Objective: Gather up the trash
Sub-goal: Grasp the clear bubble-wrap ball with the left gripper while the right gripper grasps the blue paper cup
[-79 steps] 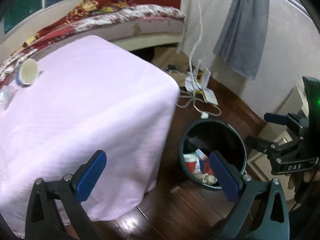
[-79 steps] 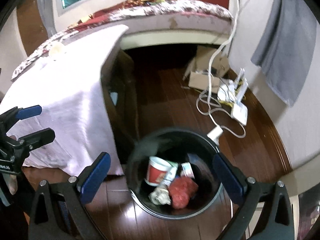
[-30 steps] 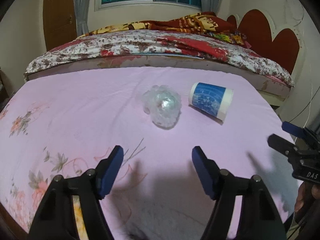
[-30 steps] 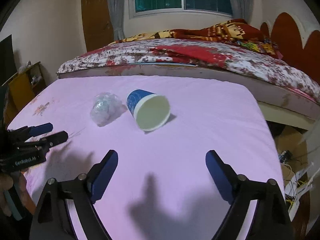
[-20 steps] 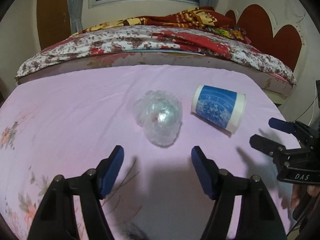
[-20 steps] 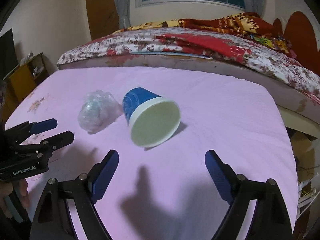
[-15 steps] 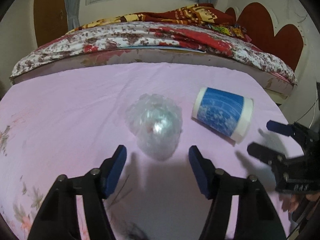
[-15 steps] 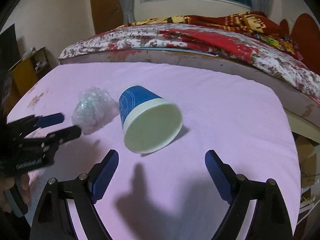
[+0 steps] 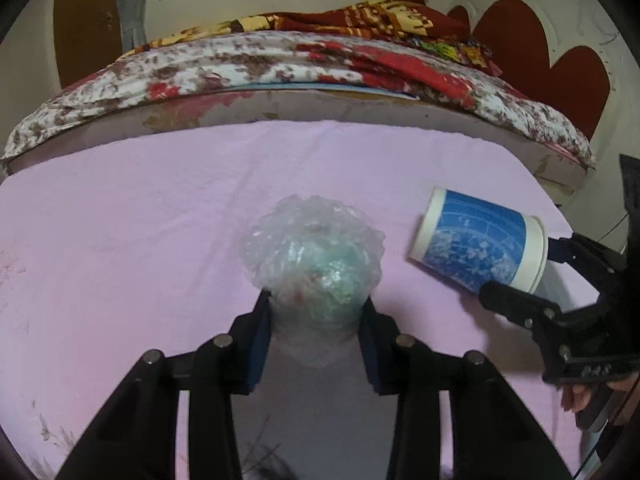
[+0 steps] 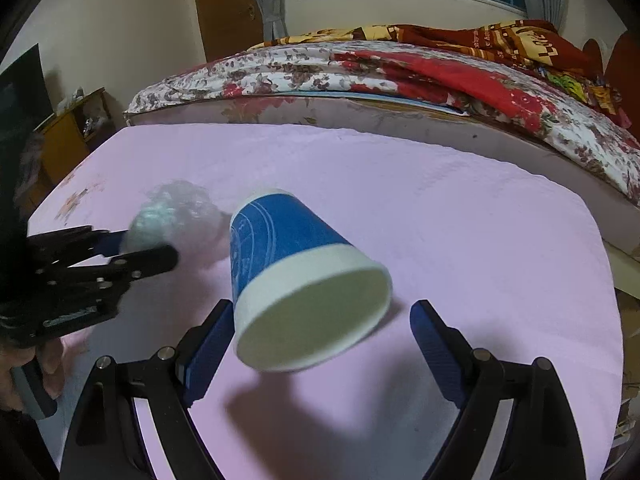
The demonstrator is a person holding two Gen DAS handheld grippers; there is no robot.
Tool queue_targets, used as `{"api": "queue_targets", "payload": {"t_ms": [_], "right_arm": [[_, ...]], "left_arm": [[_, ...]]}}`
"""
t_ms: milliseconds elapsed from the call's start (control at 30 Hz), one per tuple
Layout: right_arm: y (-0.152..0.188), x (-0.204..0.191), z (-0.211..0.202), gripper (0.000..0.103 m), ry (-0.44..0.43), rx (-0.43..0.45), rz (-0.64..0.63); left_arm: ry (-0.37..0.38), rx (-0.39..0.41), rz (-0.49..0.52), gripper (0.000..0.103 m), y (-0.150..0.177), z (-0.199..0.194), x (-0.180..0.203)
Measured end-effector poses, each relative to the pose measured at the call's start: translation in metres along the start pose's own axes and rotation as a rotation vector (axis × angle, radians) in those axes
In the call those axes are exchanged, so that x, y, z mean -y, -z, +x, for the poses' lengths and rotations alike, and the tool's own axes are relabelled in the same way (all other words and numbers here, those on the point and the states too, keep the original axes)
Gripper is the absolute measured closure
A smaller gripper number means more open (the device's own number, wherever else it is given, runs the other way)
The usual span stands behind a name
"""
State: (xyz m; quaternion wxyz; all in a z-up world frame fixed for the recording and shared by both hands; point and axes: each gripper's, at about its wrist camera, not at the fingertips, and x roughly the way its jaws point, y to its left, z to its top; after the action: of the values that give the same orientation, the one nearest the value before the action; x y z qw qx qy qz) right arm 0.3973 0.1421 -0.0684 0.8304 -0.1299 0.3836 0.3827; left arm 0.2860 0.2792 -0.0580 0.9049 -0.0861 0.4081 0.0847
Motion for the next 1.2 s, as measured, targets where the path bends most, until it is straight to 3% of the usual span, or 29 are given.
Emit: {"api": "queue_targets", "payload": {"t_ms": [167, 233, 433, 567, 733, 1200], "right_arm": [[-0.002, -0.006, 0.003, 0.013, -0.007, 0.006, 0.000], [-0.002, -0.010, 0.003, 0.024, -0.001, 0.004, 0.000], [0.003, -0.014, -0.006, 0.029, 0.007, 0.013, 0.016], [0.007, -0.014, -0.012, 0.030, 0.018, 0.020, 0.032], [0.011, -0.013, -0.016, 0.030, 0.140, 0.016, 0.058], [0.023, -0.012, -0.036, 0.035, 0.177, 0.069, 0.084]], "left_arm": [[-0.013, -0.010, 0.002, 0.062, 0.006, 0.000, -0.006], [-0.009, -0.014, 0.001, 0.062, 0.008, 0.001, -0.006], [-0.007, -0.002, 0.009, 0.062, 0.014, -0.003, 0.000], [-0.003, 0.003, 0.025, 0.062, 0.016, -0.006, 0.005], [-0.005, 0.009, 0.019, 0.062, 0.018, -0.008, 0.007], [0.007, 0.045, 0.061, 0.063, 0.022, -0.019, 0.025]]}}
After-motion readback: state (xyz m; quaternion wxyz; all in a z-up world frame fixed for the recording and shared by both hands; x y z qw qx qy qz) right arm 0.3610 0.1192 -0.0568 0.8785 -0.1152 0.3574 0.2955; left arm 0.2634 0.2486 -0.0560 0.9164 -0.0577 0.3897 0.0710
